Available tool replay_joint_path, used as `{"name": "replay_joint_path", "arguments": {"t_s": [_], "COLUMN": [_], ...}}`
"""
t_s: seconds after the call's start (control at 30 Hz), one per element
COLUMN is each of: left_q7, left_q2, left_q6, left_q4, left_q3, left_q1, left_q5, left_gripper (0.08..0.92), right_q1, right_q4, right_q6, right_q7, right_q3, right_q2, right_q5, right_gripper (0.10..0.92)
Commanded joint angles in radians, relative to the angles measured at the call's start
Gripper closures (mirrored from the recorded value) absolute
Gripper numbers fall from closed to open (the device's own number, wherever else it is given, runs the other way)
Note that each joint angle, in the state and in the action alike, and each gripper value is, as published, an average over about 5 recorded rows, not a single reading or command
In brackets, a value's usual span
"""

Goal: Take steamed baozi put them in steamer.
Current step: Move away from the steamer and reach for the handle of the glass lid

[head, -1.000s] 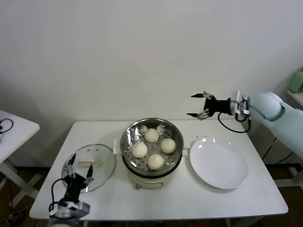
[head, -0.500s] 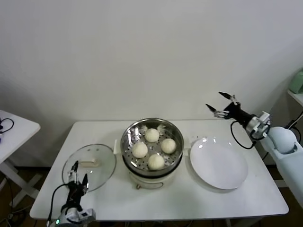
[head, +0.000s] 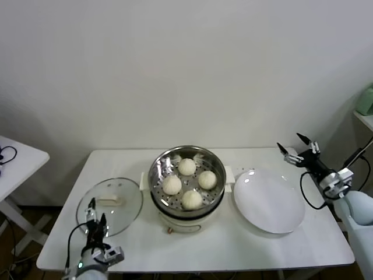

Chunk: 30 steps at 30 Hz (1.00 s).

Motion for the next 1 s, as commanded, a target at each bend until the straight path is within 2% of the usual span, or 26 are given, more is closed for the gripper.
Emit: {"name": "replay_joint_path", "arguments": {"t_s": [0.03,0.2,0.47,1.0], "left_q7": [-0.005,0.033,0.009,0.014], "left_q2": [0.047,0.077,0.098,0.126], "left_q6": [0.143,0.168,0.134,0.074], "left_q4": [0.052,0.11,0.167,0.273], "left_q3": [0.084,0.111,0.118,0.117], "left_q1": [-0.088,-0.121,-0.184,-0.252], "left_q5": [-0.023,-0.012,-0.028,-0.03], "left_gripper": [0.177,0.177,0.177,0.177], "right_q1": [-0.105,-0.113,-0.117,-0.11], "right_q4": [0.012,0.027,0.034,0.023], "right_q6": [0.008,0.003,-0.002,-0.003], "right_q7": [0.017,0.025,0.029,0.024], "right_q3": [0.088,0.099,0.107,0.114], "right_q2": [0.06,0.077,0.091,0.109], "right_q5": [-0.044,-0.057,-0.069,-0.083], "right_gripper": [0.203,0.203,0.203,0.203]}}
